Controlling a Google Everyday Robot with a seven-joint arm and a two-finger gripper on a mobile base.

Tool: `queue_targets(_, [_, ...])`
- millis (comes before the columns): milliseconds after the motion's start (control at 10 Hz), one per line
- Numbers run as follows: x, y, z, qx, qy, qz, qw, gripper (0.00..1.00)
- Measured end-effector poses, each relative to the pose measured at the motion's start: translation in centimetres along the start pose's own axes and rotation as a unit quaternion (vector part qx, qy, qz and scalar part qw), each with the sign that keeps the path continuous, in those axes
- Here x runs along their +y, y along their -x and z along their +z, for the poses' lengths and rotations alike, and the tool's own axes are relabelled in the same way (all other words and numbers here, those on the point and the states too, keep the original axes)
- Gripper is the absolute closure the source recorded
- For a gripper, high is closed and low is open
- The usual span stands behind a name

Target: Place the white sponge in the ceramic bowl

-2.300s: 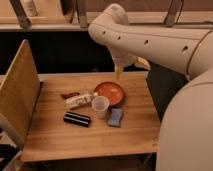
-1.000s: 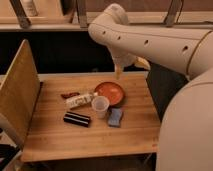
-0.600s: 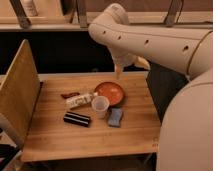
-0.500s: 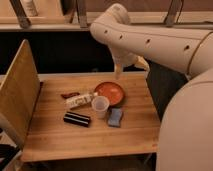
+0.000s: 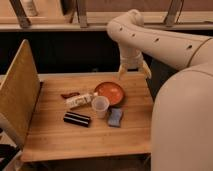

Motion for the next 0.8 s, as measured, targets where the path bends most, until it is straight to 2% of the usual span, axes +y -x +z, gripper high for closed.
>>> queue_targets(200, [-0.1,-0.2,2.3,0.015,0.032,-0.008,0.9993,0.20])
queue_targets(300, [-0.4,-0.5,2.8,0.020,0.043,-0.013,0.9988,0.20])
queue_targets(800, [-0.2,-0.5,2.5,0.015,0.039,-0.018,0.9989,0.20])
